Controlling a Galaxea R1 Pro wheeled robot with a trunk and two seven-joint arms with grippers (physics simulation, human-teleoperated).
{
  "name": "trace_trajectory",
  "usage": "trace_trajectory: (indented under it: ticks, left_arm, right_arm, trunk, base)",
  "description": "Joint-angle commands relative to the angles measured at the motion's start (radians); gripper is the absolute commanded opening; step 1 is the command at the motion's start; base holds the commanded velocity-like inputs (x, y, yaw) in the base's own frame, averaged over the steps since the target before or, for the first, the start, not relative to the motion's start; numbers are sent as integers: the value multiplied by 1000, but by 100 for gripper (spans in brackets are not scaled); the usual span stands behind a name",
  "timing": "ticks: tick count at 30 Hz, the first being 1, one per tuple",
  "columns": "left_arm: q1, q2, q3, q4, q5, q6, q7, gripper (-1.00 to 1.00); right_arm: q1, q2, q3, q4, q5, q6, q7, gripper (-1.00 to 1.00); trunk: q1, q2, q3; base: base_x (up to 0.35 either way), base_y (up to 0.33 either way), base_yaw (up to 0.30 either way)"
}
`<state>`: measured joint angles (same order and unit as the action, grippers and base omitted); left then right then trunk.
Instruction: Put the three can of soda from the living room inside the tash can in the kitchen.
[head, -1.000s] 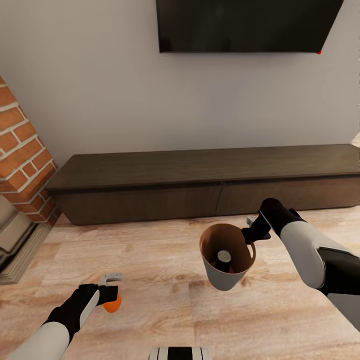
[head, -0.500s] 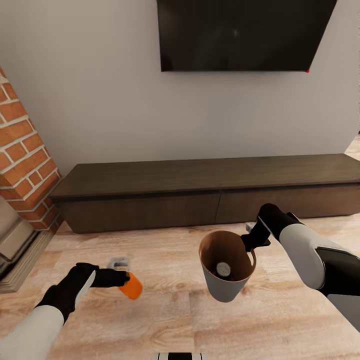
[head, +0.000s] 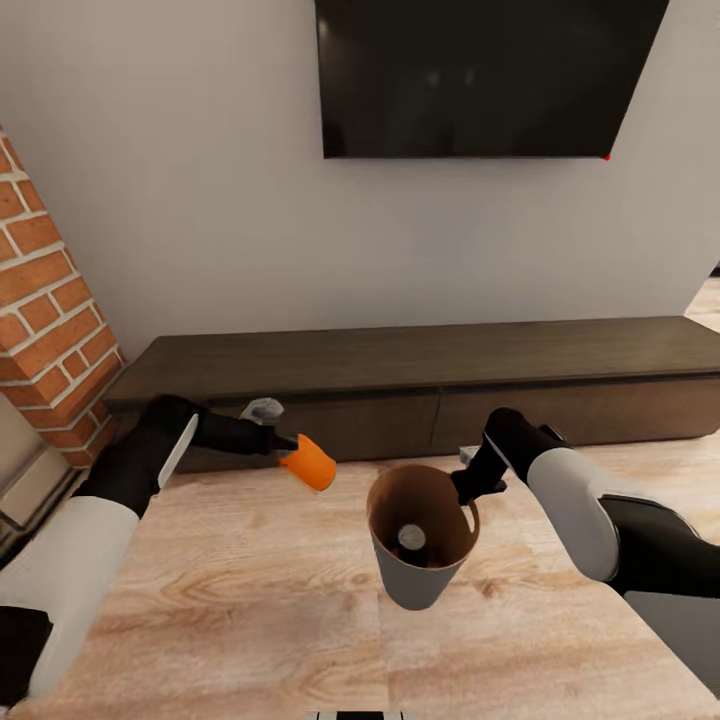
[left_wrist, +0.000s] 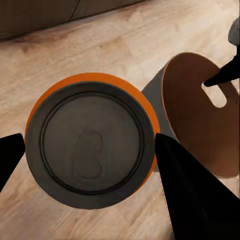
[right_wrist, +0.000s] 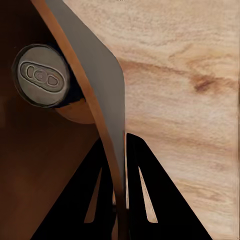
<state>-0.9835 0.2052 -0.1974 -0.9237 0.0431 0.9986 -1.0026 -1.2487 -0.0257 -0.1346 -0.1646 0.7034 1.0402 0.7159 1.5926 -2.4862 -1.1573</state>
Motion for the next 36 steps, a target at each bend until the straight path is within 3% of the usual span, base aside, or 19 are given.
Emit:
trace_trajectory:
  ticks: [1, 5, 7, 11, 15, 20, 22, 31, 36]
  left_arm:
    - [-8, -5, -3, -4, -6, 3, -12, -100]
    - [-51, -76, -19, -17, -10, 49, -68, -100]
    - [-54, -91, -25, -18, -10, 49, -71, -100]
    - [-57, -134, -107, -22, -10, 49, -76, -100]
    - [-58, -170, -155, -22, -13, 49, -69, -100]
    - [-56, -181, -230, -20, -14, 49, -51, -100]
    - [-55, -184, -267, -16, -13, 49, -11, -100]
    - [-45, -189, -325, -4, -15, 49, 185, -100]
    - [-43, -197, -376, -4, -16, 49, 239, -100]
  right_arm:
    - [-1, 6, -14, 0, -24, 7, 4, -100]
    - [1, 66, -15, 0, -23, 7, 1, -100]
    - [1, 77, -15, 0, -23, 7, -1, -100]
    - [1, 117, -14, 0, -22, 7, -6, -100]
    - [2, 145, -13, 0, -22, 7, -9, -100]
    - [2, 158, -12, 0, -22, 7, -10, -100]
    - [2, 161, -12, -1, -21, 7, -10, -100]
    - [2, 165, -10, -8, -22, 7, -10, -100]
    - [2, 169, -10, -11, -24, 7, -10, -100]
  trunk:
    - [0, 0, 0]
    - [0, 0, 0]
    - [0, 0, 0]
    - [0, 0, 0]
    - [0, 0, 0]
    - [0, 0, 0]
    - [0, 0, 0]
    - [0, 0, 0]
    - [0, 0, 0]
  base:
    - [0, 0, 0]
    - [0, 0, 0]
    - [0, 0, 0]
    - [0, 0, 0]
    - [0, 0, 0]
    - [0, 0, 0]
    - [0, 0, 0]
    - [0, 0, 0]
    - [0, 0, 0]
